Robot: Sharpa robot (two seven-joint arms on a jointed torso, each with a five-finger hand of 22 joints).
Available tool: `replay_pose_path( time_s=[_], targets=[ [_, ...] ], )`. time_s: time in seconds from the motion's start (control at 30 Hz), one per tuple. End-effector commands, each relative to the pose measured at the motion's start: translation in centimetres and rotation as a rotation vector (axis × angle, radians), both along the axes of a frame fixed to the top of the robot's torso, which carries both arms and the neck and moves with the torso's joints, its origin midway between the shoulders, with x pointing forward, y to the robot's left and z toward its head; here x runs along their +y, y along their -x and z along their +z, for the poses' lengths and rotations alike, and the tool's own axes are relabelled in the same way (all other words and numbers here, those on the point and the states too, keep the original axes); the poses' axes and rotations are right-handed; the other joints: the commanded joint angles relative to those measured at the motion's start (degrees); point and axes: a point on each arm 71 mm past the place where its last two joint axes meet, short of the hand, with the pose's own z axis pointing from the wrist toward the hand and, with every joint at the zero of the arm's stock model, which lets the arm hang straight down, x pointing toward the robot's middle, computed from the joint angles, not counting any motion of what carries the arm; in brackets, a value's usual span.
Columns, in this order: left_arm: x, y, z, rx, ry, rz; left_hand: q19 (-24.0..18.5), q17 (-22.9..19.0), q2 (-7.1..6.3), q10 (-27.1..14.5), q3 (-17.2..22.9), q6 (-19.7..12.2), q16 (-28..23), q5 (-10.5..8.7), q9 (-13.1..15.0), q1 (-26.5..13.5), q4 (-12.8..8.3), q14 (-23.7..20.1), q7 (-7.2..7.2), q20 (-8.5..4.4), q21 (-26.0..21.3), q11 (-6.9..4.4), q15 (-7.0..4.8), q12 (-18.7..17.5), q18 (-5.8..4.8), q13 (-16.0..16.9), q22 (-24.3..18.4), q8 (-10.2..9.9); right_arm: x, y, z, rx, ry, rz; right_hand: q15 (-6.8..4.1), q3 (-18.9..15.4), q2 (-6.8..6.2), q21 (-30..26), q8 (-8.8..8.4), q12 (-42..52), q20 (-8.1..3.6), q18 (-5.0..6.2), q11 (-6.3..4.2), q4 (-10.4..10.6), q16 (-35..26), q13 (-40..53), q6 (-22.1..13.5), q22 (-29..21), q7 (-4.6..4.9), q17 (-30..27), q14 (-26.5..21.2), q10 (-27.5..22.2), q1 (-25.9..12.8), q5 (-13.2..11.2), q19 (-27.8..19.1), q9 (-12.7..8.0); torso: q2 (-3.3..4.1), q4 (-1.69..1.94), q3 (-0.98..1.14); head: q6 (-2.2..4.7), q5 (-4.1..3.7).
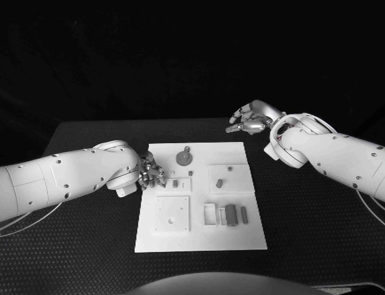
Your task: Assemble the parts on the task board
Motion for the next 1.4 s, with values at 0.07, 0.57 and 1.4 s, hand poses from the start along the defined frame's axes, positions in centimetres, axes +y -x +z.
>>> replay_pose_path(
  time_s=[0.07, 0.57, 1.4],
  targets=[
    [-0.3, 0.3, -0.3, 0.034, -0.02, -0.033, 0.08, -0.08, 0.17, 0.95, 0.31, 1.77, 0.29, -0.09, 3.11, -0.15, -0.05, 0.09, -1.23, -0.36, -0.03, -1.0, -0.27, 0.23, 0.33, 0.08, 0.15, 0.19, 0.1, 0.0, 0.0, 0.003, 0.002, 0.008, -0.45, -0.32, 0.28, -0.4, 0.25, 0.2, 0.0, 0.84, -0.28, -0.04, 0.09, -0.09, -0.13, 0.49, 0.45, -0.06, 0.09, -0.28, -0.43, 0.11, -0.27, 0.1, 0.0, 0.0, 0.01, -0.11, 0.01],
    [-0.9, 0.4, -0.4, 0.003, -0.062, -0.097, 0.32, -0.07, -1.03, 1.11, -0.08, 2.34, 0.68, -0.19, 3.31, -0.73, 0.31, 0.1, -1.38, -0.4, -0.15, -1.11, -0.23, 0.56, 0.33, 0.39, 0.55, 0.2, 0.0, 0.0, 0.0, 0.004, 0.003, 0.008, -0.45, -0.32, 0.27, -0.41, 0.25, 0.21, 0.0, 0.84, -0.28, -0.01, 0.09, -0.11, -0.13, 0.49, 0.45, -0.07, 0.09, -0.29, -0.47, 0.11, -0.27, 0.11, 0.01, -0.06, 0.04, -0.23, -0.01],
    [-2.2, 0.2, -0.6, -0.001, -0.04, -0.11, 1.13, 0.14, 0.42, 1.92, -0.1, 3.54, 1.71, 0.18, 3.58, -1.85, 0.22, 0.84, -1.85, -0.63, 0.06, -1.56, -0.5, 1.4, 0.49, 1.01, 1.32, 0.38, 0.2, 0.0, 0.0, 0.006, 0.002, 0.01, -0.45, -0.28, 0.28, -0.43, 0.25, 0.24, 0.0, 0.84, -0.29, 0.03, 0.1, -0.17, -0.12, 0.5, 0.45, -0.1, 0.07, -0.3, -0.52, 0.11, -0.27, 0.14, 0.04, -0.11, 0.07, -0.2, 0.01]
  ],
)
